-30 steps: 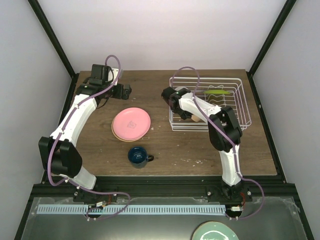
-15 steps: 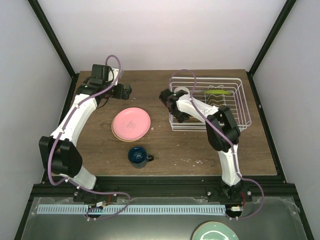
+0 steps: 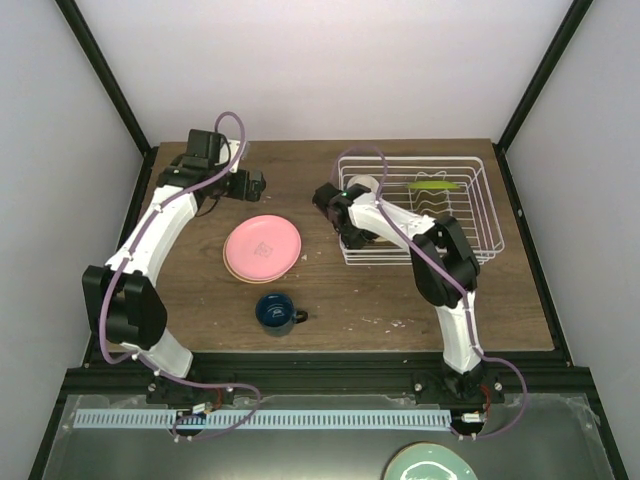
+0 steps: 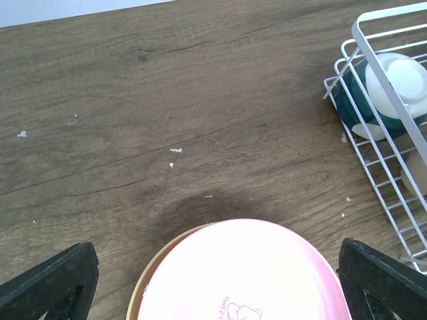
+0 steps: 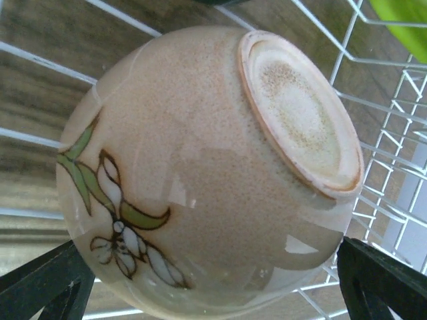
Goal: Load the mixed dishes into the dish rack
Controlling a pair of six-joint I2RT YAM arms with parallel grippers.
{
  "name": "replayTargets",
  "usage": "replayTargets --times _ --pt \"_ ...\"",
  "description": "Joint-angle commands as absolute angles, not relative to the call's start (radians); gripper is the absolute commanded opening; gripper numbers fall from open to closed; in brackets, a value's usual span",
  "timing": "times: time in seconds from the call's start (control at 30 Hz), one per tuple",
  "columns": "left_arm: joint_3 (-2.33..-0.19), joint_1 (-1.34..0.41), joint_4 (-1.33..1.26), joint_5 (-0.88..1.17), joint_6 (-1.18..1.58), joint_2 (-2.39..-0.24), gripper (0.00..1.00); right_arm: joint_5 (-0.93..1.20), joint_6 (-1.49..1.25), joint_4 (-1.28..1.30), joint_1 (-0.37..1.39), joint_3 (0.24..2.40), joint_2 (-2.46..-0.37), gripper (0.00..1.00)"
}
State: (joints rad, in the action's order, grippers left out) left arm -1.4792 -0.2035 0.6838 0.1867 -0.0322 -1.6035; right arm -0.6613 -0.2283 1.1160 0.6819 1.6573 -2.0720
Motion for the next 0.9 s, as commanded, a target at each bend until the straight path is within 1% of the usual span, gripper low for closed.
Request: replayTargets --times 0.0,0.17,0.37,0.6,0.87 --pt "-1.512 -0.206 0.692 0.201 -0.031 -1.619 1.00 -0.571 -0.251 1.196 0.709 1.652 -1.991 1.00" --pt "-1.523 -0.205 0.695 0.205 -0.033 -1.638 1.00 -0.479 -0.252 1.242 0.714 1.670 -1.947 1.00" --pt "-1.539 -0.206 0.699 0.207 -0.034 -1.658 1.00 -0.426 -0.239 1.275 0.718 1.733 -1.925 1.00" --pt "-1.536 -0.205 0.699 0.195 -0.038 -1.657 1.00 -0.435 -0.216 1.271 0.713 1.797 -1.930 1.00" --pt "-1.545 -0.205 0.706 0.188 -0.041 -1.660 1.00 -0.416 -0.256 1.242 0.624 1.762 -1.924 1.00"
